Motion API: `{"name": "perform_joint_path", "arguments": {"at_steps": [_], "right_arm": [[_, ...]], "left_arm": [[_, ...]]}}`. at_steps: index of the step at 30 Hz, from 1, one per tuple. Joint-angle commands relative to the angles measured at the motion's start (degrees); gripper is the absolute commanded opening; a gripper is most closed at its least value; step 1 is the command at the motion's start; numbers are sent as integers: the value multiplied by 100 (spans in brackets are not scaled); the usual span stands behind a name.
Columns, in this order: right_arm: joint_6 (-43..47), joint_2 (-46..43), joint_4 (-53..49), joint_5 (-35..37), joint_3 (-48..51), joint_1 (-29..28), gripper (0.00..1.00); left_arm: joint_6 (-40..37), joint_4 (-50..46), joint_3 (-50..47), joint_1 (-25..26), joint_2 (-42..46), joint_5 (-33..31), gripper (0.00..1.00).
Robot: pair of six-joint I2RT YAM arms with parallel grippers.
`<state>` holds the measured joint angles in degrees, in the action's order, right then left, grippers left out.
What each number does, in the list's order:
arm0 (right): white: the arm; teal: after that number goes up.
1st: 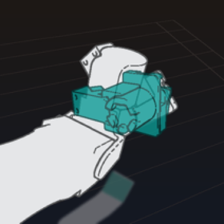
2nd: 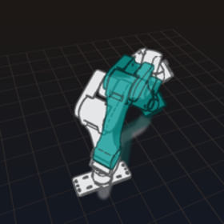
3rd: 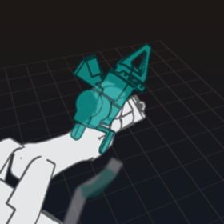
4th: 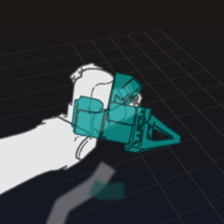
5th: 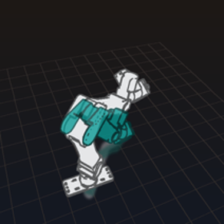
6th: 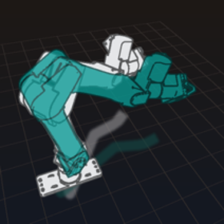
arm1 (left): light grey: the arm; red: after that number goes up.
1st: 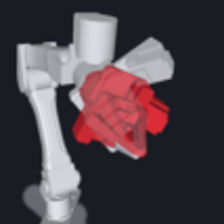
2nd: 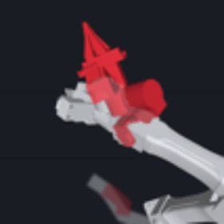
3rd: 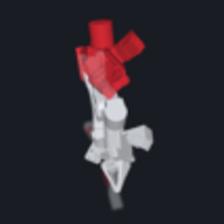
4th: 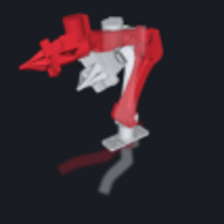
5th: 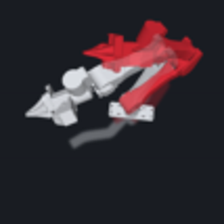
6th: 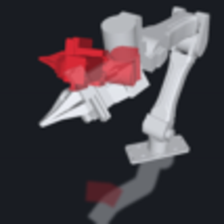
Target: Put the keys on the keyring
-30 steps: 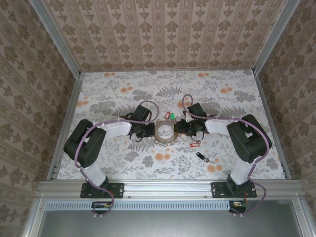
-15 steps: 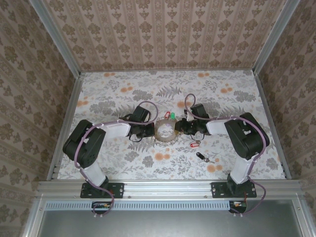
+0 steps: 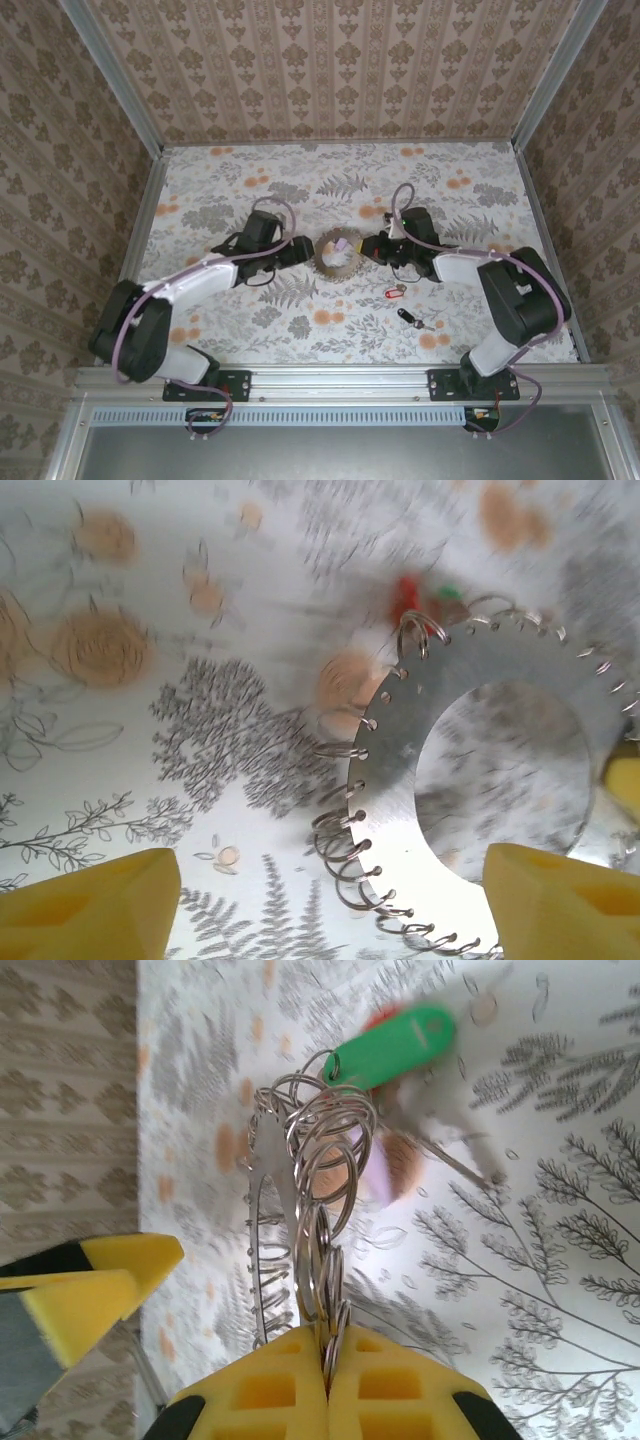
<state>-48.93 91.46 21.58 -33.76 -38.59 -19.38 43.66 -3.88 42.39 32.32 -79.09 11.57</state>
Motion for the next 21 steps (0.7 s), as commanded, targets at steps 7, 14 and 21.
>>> {"name": "perform_joint_path", "arguments": {"at_steps": [7,14,21], "right_arm": [[-1548,-1139,1337,413,199,144,6],[-1850,-1696,1411,469,114,140,7],[-1984,-1936,1355,474,42,127,8]], "left_arm": [[1719,2040,-586,-292,757,674,96],[2058,3077,-238,-53,374,939,93],[2434,4022,-43,97,-87,1026,82]]}}
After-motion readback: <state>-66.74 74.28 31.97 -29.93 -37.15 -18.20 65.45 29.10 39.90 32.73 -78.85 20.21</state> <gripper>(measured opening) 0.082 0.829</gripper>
